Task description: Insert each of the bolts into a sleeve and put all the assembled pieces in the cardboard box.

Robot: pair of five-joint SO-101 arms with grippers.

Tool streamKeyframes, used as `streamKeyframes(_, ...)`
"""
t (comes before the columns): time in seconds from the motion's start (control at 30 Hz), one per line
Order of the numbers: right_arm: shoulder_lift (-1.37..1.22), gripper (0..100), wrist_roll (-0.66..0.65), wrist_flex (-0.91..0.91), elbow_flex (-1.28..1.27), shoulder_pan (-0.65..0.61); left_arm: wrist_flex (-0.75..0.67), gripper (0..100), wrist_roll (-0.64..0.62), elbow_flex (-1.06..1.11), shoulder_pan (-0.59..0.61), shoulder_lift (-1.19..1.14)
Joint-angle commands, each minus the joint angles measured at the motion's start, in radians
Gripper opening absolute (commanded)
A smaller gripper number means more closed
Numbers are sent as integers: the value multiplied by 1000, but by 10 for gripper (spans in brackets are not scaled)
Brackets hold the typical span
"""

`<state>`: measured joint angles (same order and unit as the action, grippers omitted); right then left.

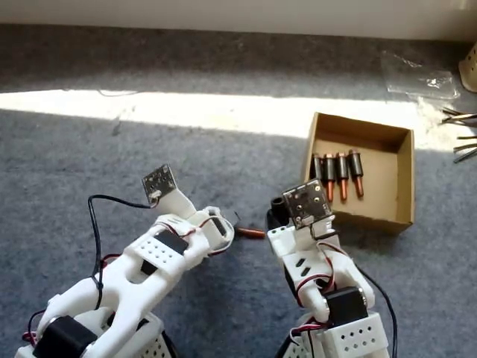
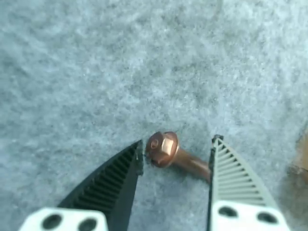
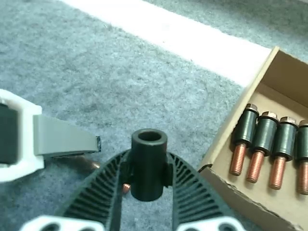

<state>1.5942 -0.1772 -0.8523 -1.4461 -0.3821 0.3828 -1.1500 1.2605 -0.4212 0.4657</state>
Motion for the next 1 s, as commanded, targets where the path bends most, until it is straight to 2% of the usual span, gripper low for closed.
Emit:
streamKeyframes(0.0, 12, 4, -12, 27, 5, 15, -11, 213, -9, -47, 12, 12)
streamKeyframes(0.63, 12, 4, -12, 27, 5, 15, -8, 213, 2, -44, 10, 12)
streamKeyframes(0.77, 12, 4, -12, 27, 5, 15, 117, 213, 5, -90, 2, 22)
streamKeyframes(0.87, 12, 4, -12, 27, 5, 15, 221, 213, -38, -150, 1, 13)
streamKeyframes(0.97, 12, 4, -12, 27, 5, 15, 232, 213, -41, -154, -41, 12)
